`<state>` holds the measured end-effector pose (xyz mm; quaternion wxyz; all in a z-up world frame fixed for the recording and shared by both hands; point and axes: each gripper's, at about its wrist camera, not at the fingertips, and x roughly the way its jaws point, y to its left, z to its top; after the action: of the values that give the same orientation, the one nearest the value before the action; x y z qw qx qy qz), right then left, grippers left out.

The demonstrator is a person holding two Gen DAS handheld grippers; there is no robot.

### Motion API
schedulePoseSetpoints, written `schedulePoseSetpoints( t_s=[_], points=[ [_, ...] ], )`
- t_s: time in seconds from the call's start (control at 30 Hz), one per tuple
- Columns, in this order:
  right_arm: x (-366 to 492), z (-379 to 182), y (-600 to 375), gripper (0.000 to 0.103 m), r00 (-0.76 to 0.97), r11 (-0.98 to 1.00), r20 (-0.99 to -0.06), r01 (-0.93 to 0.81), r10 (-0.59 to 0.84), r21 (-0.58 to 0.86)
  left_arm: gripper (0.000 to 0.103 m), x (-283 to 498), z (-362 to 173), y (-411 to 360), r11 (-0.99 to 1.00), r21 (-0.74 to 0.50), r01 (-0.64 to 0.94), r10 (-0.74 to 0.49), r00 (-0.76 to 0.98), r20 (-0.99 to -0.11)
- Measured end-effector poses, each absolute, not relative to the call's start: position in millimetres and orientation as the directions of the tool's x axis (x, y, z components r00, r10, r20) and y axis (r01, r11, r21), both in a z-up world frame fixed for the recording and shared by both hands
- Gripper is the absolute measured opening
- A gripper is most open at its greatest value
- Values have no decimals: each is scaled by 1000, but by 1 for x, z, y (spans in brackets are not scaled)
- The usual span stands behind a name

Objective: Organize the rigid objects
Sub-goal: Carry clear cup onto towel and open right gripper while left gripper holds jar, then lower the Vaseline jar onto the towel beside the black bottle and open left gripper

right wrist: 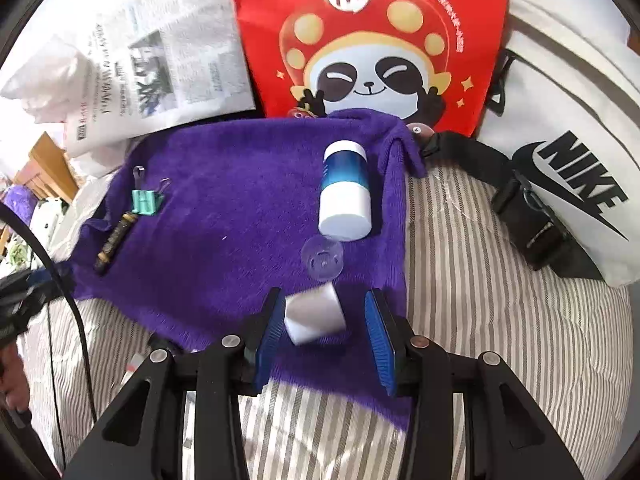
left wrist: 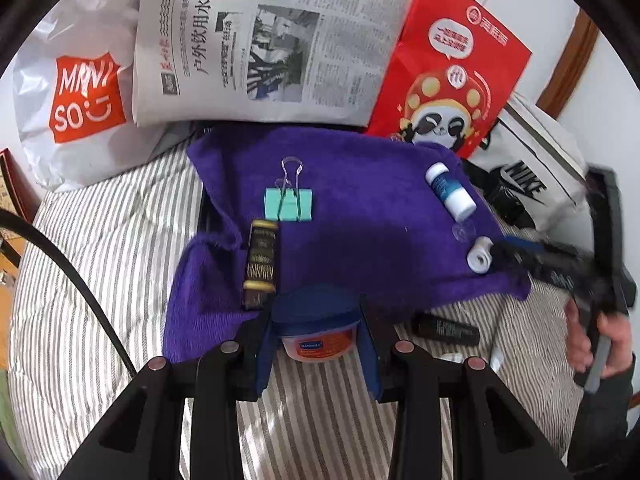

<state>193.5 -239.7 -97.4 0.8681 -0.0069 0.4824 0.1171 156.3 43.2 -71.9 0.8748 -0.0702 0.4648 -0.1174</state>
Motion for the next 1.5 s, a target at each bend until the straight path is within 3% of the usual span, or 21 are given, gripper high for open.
schedulePoseSetpoints(
  t_s=[0.43,0.77,1.5],
  points=[
    [162,-82,-257,42,561,972,-800,-199,214,121,34,211,-102,19,971,-180,157,-236,497,-835],
    [154,-77,-247,42,565,958,-785,-255,255,128,34,229,-117,-6,979,2,203,-103,507,-856],
    [150,-96,-256,42,511,957,-817,-237,269,166,35,211,-117,11,977,-22,213,-131,510,-850]
  ],
)
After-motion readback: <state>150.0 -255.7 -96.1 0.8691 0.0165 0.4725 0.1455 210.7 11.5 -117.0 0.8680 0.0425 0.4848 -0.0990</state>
